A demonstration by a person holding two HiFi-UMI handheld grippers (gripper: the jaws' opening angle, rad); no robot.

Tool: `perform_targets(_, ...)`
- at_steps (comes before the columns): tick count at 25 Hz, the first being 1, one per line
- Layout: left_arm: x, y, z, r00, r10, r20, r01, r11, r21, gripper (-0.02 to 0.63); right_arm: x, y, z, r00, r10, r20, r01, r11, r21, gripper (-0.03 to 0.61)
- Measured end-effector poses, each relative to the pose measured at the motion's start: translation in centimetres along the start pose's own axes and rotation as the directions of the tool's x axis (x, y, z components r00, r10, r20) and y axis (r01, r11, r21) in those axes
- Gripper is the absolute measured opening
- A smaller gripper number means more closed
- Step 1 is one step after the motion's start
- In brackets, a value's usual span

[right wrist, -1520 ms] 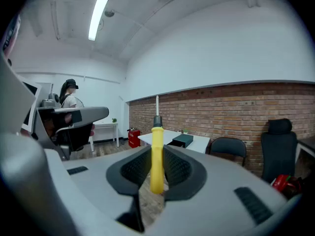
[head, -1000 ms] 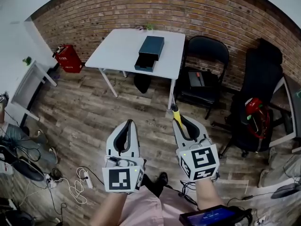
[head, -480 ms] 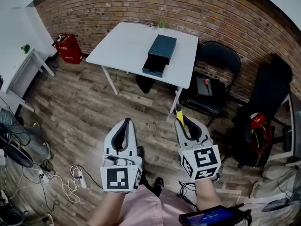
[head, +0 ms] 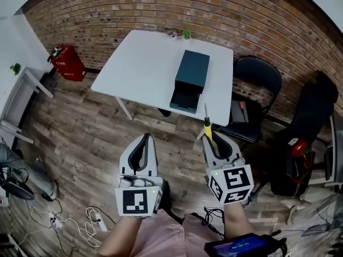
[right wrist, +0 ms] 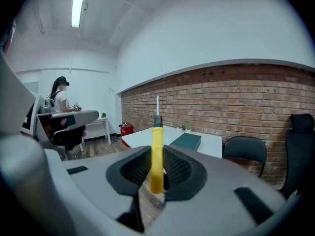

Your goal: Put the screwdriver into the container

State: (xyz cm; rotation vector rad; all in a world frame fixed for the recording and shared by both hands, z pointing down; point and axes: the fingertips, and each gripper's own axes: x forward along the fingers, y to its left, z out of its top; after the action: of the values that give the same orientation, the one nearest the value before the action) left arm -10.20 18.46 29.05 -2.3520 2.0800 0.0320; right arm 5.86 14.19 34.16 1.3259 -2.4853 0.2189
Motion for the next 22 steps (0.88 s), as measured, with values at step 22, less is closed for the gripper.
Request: perform_targets(22,18.5,0.7,-1.2,0.992,-0.121,-0.041,0.123,0.991,0.058,0.005,12.7,-10.1,4.5,0.998,-0.066,0.001,0.066,0.996,0.055,0.075)
